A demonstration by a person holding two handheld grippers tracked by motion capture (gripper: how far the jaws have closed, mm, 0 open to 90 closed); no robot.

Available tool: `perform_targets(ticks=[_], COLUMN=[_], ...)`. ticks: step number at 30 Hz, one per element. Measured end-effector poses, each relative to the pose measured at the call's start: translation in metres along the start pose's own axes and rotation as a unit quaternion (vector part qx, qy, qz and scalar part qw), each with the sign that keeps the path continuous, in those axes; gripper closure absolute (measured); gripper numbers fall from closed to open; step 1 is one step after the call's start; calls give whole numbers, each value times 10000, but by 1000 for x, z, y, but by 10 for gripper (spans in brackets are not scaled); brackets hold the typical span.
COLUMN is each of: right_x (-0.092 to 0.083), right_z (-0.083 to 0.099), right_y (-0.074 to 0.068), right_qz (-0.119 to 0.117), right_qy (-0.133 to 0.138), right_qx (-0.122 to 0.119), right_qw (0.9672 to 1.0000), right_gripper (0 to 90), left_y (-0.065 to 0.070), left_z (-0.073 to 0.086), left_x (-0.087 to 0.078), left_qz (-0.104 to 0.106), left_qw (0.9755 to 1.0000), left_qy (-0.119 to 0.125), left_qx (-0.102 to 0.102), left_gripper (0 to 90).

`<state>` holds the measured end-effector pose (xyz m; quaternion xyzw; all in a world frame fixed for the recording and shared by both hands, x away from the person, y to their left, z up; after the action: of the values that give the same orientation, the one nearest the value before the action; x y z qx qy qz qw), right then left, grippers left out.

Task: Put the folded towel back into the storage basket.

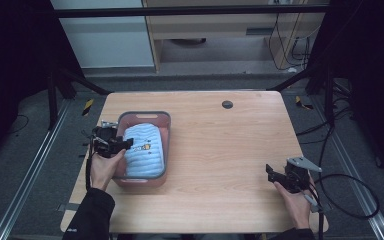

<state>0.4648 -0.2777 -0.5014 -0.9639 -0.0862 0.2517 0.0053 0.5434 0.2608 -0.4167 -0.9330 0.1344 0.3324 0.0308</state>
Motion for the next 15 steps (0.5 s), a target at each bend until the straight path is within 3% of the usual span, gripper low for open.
perform_targets(ticks=[4,7,10,15], right_x=[0,0,0,0], right_z=[0,0,0,0], right_y=[0,0,0,0], right_qz=[1,-15,-23,-20], right_qy=[1,17,32,53], right_qx=[-6,8,14,3], right_qw=[10000,10000,10000,10000], right_gripper=[200,200,199,197], left_y=[1,4,9,18], left_z=[-1,-3,-5,-5], left_x=[-5,-12,-22,-38], left_qz=[-14,122,300,517], left_qw=[9998,9990,9966,9928], left_qy=[185,421,744,976], left_qx=[67,94,203,473], left_gripper=[449,410,388,336])
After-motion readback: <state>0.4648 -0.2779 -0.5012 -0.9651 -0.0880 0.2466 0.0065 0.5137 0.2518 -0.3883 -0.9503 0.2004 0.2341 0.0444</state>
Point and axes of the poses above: each handheld gripper's, and its own axes: x roughly forward along the jaws, z roughly out of its underside, y roughly to its right, the point moved 2 cm from there along x, roughly forward along the jaws, and after that the axes turned 4 degrees about y, right-handed, at the moved point
